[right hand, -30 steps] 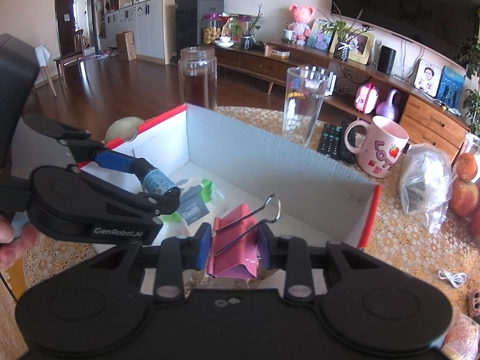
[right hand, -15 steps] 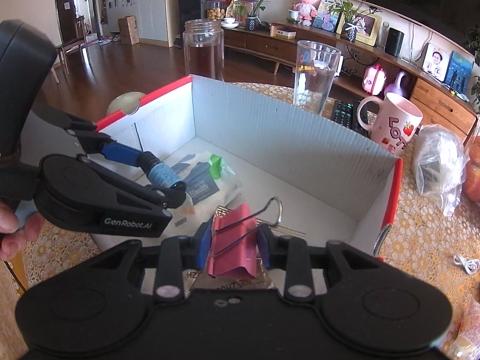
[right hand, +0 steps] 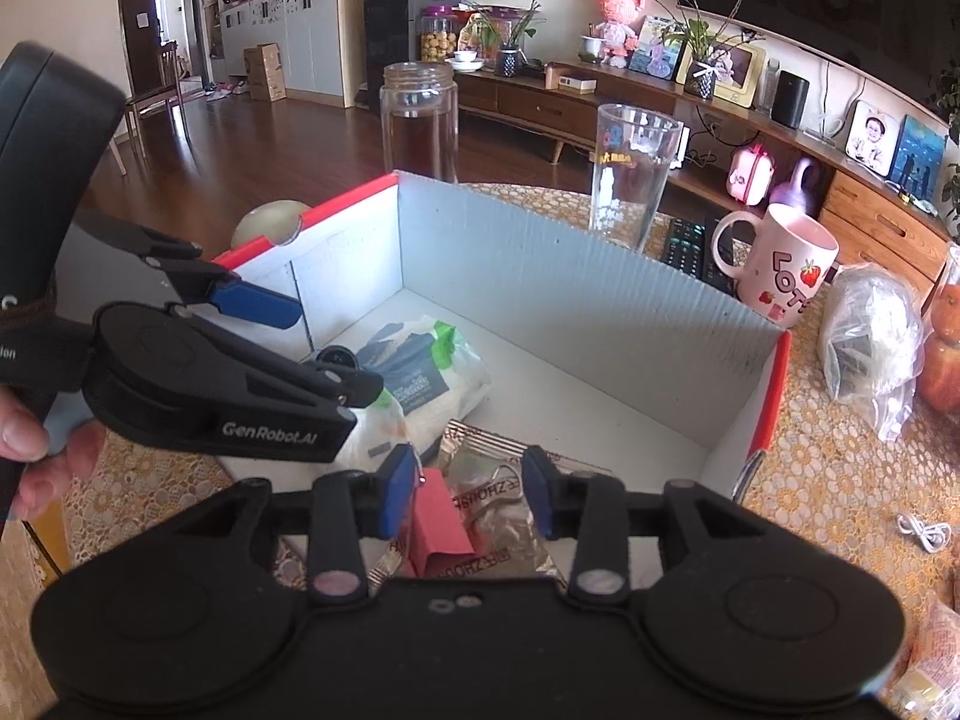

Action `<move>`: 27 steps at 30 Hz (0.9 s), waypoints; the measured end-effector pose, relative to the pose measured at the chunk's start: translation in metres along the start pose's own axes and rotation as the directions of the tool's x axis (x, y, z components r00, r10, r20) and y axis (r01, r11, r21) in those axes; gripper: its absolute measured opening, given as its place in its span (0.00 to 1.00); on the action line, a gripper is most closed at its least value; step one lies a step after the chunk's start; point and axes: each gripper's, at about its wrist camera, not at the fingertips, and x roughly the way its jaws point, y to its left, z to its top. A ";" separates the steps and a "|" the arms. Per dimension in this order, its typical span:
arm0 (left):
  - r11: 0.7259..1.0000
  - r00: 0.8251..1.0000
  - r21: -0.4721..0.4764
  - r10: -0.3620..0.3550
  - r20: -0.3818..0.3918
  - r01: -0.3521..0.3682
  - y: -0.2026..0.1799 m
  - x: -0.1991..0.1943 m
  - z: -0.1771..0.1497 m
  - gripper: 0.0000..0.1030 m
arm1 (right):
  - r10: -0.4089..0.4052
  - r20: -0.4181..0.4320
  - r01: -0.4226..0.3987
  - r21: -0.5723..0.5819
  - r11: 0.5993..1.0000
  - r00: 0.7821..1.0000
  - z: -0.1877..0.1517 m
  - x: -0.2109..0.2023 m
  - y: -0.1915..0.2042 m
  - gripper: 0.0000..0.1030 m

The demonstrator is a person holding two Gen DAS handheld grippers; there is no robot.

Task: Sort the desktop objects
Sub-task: 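Open the right tool to drop the clip while the left tool drops the bottle into the box, then withdraw both open tools from the box toward the table items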

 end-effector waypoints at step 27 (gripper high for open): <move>1.000 0.992 0.004 0.007 0.124 -0.008 -0.043 -0.096 -0.015 0.65 | -0.010 0.149 0.009 0.005 1.000 0.989 -0.029 -0.113 -0.011 0.58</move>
